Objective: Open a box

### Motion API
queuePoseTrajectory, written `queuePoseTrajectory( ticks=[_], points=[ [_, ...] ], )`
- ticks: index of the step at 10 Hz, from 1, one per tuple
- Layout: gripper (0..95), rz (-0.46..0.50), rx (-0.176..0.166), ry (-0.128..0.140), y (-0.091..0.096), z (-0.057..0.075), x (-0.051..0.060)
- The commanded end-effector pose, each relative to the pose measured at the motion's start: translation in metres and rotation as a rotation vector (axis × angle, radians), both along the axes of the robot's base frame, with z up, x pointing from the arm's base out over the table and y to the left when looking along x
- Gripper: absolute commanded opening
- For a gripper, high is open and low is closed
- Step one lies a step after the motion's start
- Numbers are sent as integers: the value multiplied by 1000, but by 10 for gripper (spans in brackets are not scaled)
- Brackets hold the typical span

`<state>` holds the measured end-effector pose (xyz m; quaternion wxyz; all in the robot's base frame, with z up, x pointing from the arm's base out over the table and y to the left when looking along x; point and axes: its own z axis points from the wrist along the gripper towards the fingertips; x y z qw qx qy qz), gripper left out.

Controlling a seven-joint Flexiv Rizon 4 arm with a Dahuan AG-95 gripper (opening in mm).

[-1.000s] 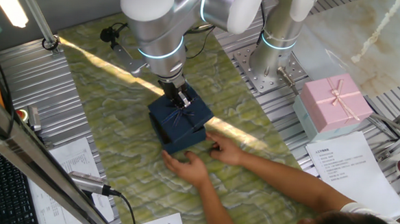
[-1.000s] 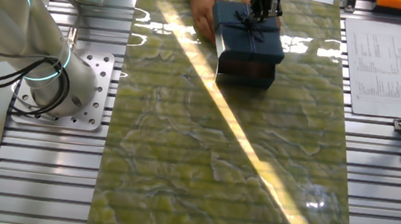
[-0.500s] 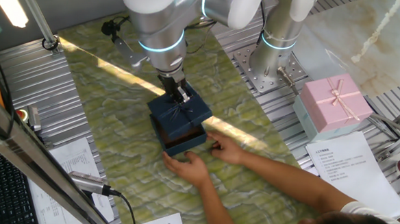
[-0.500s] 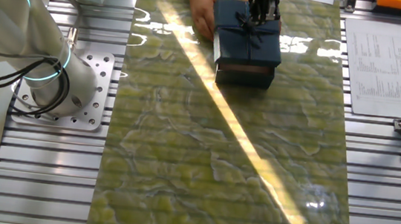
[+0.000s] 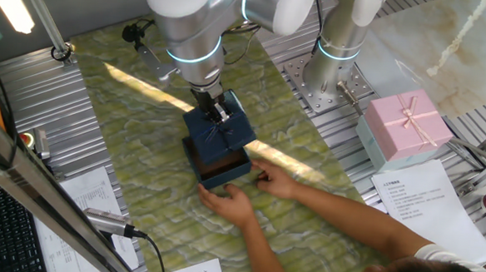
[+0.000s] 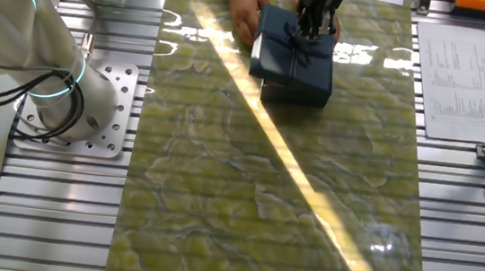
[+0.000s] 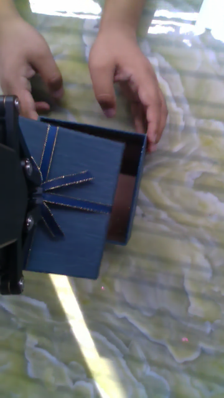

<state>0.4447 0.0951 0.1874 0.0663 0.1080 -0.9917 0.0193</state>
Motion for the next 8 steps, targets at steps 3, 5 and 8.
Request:
queuePoseTrajectory(
  ticks=[3,5,8],
  points=[
    [0,72,18,-3,-56,12,-3],
    [0,105,21,-33,-88,3,-1],
    [0,136,22,-57,-117,-8,7]
  ],
)
